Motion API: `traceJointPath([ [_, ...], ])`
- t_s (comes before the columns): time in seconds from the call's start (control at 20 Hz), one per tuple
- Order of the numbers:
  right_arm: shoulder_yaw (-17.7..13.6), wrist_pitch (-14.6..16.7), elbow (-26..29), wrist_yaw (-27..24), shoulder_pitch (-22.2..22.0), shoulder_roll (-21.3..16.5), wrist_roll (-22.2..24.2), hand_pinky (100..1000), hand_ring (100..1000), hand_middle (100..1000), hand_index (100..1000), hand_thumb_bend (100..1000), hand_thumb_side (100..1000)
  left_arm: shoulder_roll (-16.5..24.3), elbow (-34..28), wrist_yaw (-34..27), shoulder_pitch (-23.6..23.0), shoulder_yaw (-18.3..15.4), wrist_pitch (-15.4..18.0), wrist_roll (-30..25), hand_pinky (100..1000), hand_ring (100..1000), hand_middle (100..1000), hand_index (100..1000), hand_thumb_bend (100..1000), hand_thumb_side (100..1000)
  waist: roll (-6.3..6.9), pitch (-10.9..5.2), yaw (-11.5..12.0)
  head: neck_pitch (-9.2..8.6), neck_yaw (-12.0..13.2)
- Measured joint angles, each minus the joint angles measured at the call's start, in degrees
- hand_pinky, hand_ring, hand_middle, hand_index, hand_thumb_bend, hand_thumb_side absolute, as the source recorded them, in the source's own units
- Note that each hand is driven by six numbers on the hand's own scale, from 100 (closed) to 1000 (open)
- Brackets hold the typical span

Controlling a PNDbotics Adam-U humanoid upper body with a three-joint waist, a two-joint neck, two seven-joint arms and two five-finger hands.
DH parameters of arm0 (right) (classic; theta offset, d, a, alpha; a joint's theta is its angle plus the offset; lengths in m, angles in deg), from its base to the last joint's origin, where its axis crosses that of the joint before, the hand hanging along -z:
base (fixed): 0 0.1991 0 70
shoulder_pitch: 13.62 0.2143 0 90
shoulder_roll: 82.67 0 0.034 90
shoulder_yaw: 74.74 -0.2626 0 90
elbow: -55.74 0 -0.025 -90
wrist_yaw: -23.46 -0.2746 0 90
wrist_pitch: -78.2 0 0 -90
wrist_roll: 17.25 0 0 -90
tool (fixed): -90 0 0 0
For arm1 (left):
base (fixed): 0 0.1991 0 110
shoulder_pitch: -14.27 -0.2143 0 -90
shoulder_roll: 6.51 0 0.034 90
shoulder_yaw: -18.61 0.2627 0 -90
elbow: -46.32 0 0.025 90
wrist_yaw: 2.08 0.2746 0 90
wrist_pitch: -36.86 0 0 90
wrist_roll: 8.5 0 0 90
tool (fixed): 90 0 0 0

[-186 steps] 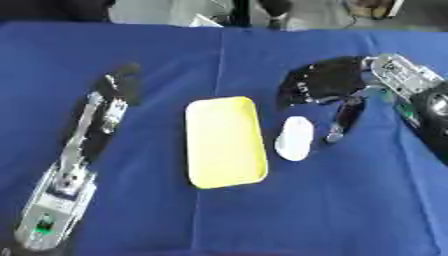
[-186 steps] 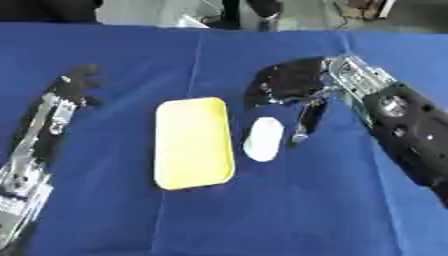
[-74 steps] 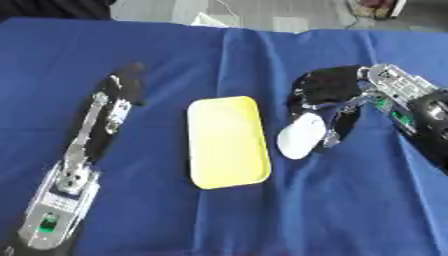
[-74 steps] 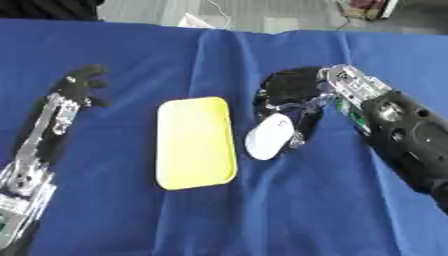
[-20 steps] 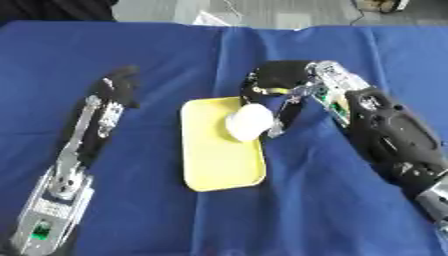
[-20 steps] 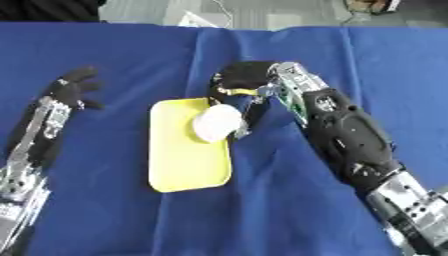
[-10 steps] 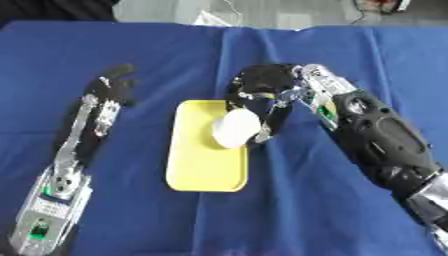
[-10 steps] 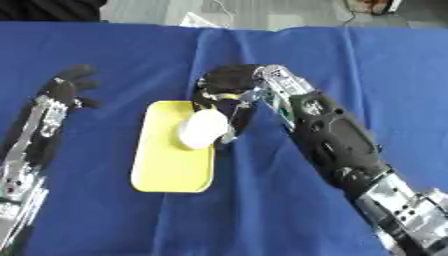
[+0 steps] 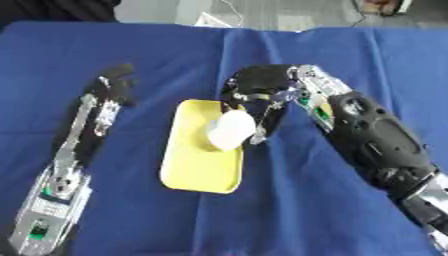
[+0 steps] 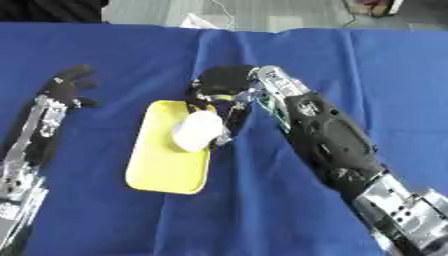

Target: Pick up objects on the table and place them in the box.

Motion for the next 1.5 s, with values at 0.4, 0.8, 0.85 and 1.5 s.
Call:
traceJointPath([
  [0.4,1.3,0.5,0.0,-0.5,1.3,-0.8,-0.5,685,528,451,531,608,372,0.0,0.2,0.0,-0.1,-0.1,0.2,0.3,644,792,851,909,482,920,-0.32,-0.75,-0.2,0.00,0.0],
  [0.8,1.5,0.4,0.0,-1.1,2.3,-0.9,-0.4,682,528,450,530,611,371,0.0,0.3,-0.2,-0.1,-0.4,0.3,0.4,644,792,851,909,485,918,-0.39,-0.90,0.0,0.00,0.0],
  [0.85,1.5,0.4,0.0,-1.1,2.3,-0.8,-0.4,682,528,450,531,612,370,0.0,0.3,-0.2,-0.1,-0.4,0.3,0.4,644,792,851,909,486,917,-0.39,-0.90,0.0,-0.01,0.0],
  [1.5,0.4,-0.4,0.9,-1.6,2.1,2.2,0.2,676,524,448,529,616,369,0.0,0.3,-0.2,0.0,-1.1,0.3,1.1,642,792,851,910,492,913,-0.21,-0.48,1.2,-0.43,-0.8],
])
